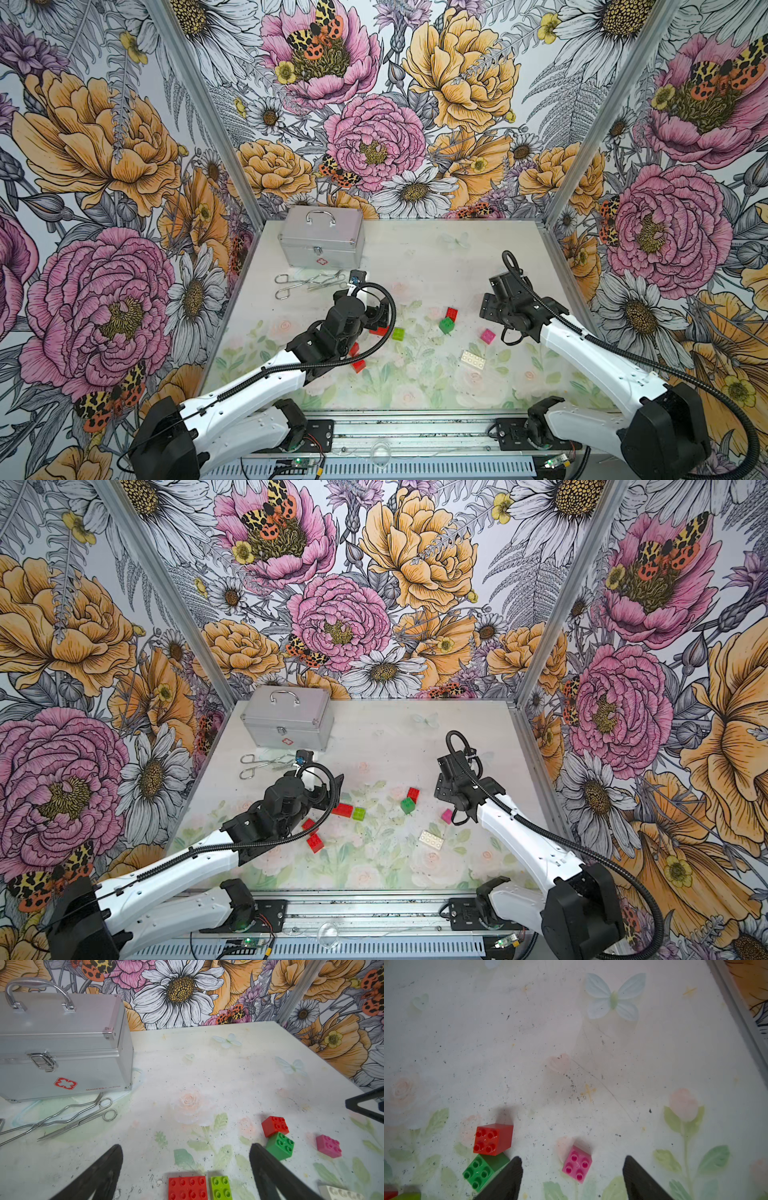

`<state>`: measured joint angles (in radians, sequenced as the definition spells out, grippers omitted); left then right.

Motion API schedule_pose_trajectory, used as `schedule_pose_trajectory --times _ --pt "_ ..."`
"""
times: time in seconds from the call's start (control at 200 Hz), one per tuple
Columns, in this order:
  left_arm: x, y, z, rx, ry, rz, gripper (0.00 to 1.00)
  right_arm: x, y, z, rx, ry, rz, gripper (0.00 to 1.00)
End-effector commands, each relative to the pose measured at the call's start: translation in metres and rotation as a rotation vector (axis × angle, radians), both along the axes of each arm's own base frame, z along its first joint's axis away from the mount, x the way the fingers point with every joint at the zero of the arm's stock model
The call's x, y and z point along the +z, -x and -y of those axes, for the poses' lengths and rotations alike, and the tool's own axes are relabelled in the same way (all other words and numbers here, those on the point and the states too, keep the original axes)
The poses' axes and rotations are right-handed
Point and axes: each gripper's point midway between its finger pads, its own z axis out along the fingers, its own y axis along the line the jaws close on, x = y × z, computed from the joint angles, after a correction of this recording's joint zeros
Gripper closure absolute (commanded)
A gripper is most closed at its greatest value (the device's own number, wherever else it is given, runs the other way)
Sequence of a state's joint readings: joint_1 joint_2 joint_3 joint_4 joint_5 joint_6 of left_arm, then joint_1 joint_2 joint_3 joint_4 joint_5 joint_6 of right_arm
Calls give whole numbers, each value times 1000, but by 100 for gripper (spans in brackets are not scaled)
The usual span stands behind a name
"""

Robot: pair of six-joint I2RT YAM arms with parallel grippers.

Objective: Assemble the letter r with lego
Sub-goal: Adjust the lego brick at the center of the board.

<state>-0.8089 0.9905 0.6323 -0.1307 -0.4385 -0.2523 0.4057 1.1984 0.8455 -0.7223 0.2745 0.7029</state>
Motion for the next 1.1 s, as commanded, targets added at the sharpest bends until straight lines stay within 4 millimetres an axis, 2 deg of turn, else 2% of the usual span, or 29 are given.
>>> schedule_pose_trajectory --times 0.0,0.195,0.525,0.585,0.705,1.091 --pt "-7 11 -17 49 -18 -60 4 4 -7 -23 19 -48 -8 22" --pt "1 19 -22 37 45 -33 2 -7 -21 -56 55 -122 -51 21" --pt "-6 22 -24 17 79 -60 2 -28 -43 -104 118 -175 -123 22" --pt "-5 24 -25 12 86 -58 2 -31 -46 -111 129 -182 -136 24" --pt "-4 25 -27 9 106 -55 1 -39 -50 -117 129 -181 -161 28" --pt "-1 23 -32 29 124 -58 1 -65 -51 -112 104 -130 -218 35"
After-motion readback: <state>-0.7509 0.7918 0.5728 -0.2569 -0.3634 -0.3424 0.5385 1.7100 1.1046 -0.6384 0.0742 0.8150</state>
